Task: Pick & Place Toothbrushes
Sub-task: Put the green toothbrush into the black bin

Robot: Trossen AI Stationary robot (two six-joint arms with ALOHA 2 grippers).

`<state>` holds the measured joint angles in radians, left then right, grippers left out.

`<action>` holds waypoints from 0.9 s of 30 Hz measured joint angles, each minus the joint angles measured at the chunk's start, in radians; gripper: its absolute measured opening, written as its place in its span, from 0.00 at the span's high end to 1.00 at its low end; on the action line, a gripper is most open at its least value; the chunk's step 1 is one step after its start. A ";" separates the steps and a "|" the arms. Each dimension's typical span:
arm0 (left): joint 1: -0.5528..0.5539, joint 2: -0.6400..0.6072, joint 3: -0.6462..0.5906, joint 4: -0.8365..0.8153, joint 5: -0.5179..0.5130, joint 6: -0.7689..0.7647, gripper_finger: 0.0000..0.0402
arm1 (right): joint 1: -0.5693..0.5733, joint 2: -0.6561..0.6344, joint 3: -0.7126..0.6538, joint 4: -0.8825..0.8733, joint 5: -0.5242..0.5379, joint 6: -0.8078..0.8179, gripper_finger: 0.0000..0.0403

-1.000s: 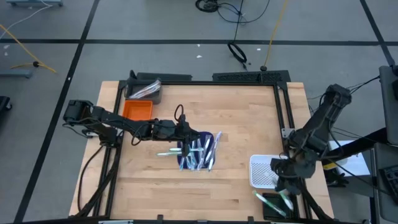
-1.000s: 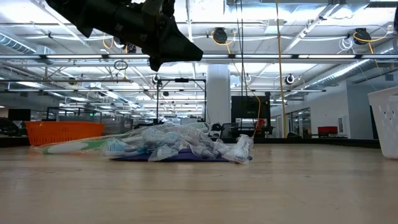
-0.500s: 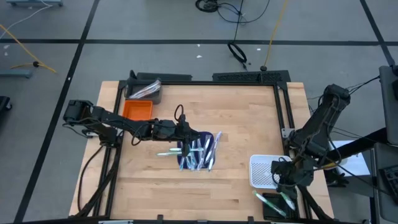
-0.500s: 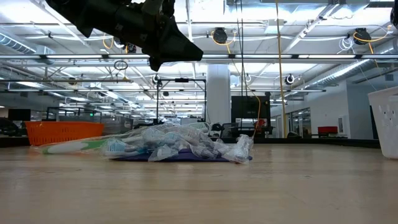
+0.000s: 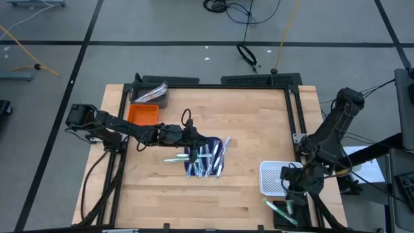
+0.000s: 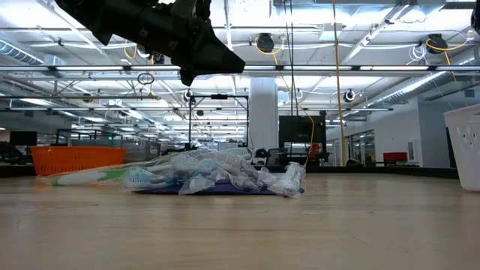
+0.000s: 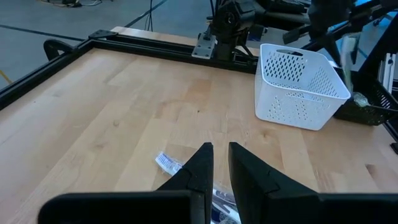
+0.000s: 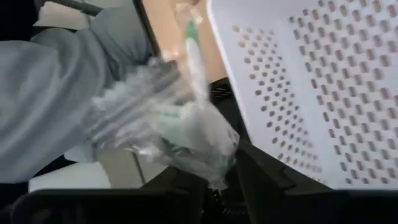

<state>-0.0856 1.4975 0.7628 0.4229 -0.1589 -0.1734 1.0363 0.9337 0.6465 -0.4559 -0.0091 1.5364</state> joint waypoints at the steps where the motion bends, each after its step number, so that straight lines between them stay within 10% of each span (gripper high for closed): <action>1: 0.000 0.000 0.000 0.000 0.000 0.000 0.88 | 0.000 0.000 -0.010 0.027 -0.008 -0.003 0.77; 27: 0.000 0.000 0.000 0.000 0.000 0.004 0.88 | -0.001 -0.021 -0.081 0.178 0.015 -0.101 0.72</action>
<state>-0.0856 1.4979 0.7628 0.4229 -0.1591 -0.1696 1.0357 0.9126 0.5659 -0.2776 0.0058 1.4351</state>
